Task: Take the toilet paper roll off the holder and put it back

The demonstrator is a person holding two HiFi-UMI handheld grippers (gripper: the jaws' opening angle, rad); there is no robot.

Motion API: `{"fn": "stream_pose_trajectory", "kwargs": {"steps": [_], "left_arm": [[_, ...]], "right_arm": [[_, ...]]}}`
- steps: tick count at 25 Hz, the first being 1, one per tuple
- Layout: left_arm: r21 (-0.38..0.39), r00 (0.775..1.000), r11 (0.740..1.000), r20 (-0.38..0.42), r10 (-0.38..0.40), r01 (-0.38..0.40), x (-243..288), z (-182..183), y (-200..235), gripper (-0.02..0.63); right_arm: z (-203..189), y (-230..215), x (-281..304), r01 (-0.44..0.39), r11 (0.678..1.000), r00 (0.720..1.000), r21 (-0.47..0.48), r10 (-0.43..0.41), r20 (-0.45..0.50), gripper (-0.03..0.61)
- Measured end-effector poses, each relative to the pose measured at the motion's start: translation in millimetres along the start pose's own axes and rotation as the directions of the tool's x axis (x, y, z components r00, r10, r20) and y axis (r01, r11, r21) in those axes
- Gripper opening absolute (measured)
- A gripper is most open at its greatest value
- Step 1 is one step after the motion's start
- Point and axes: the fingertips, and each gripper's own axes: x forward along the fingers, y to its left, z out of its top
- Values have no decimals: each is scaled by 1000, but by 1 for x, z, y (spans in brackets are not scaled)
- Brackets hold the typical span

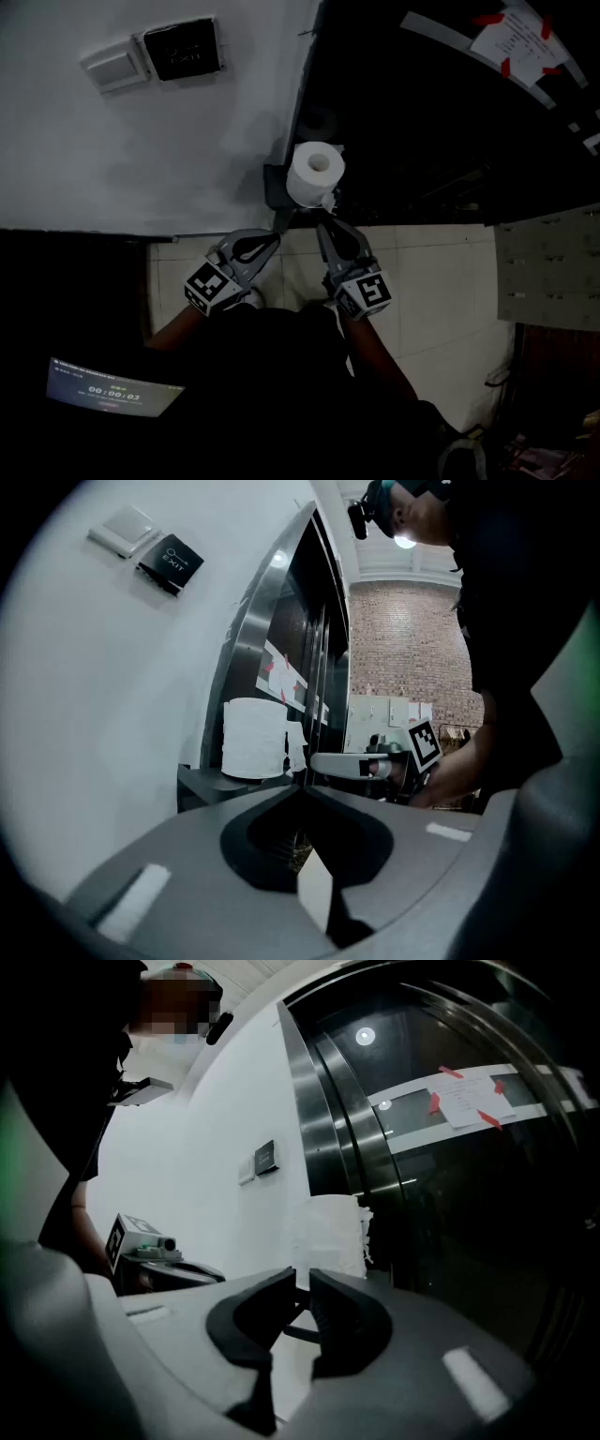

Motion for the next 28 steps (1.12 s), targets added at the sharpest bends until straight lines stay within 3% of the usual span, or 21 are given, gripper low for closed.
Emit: {"fn": "stream_pose_trajectory", "kwargs": {"steps": [3, 7, 11, 17, 24, 28], "left_arm": [[-10, 1000, 1000, 1, 8, -8, -2, -3, -2, 4], [-19, 1000, 1000, 4, 13, -13, -5, -4, -3, 4], [-18, 1000, 1000, 7, 13, -13, -6, -4, -3, 4], [-23, 1000, 999, 8, 23, -23, -11, -6, -1, 3], [-29, 999, 999, 11, 42, -42, -18, -8, 5, 3], [-32, 999, 998, 14, 52, -51, -20, -7, 7, 3]], "right_arm": [[-5, -11, -4, 23, 999, 1000, 35, -23, -6, 91], [0, -17, 8, 38, 999, 998, -10, -39, -44, 300], [14, -27, 33, 56, 997, 996, -48, -59, -71, 405], [33, -33, 72, 68, 993, 992, -97, -78, -102, 464], [38, -30, 103, 53, 988, 986, -147, -76, -150, 465], [38, -29, 107, 66, 987, 988, -150, -85, -126, 465]]}}
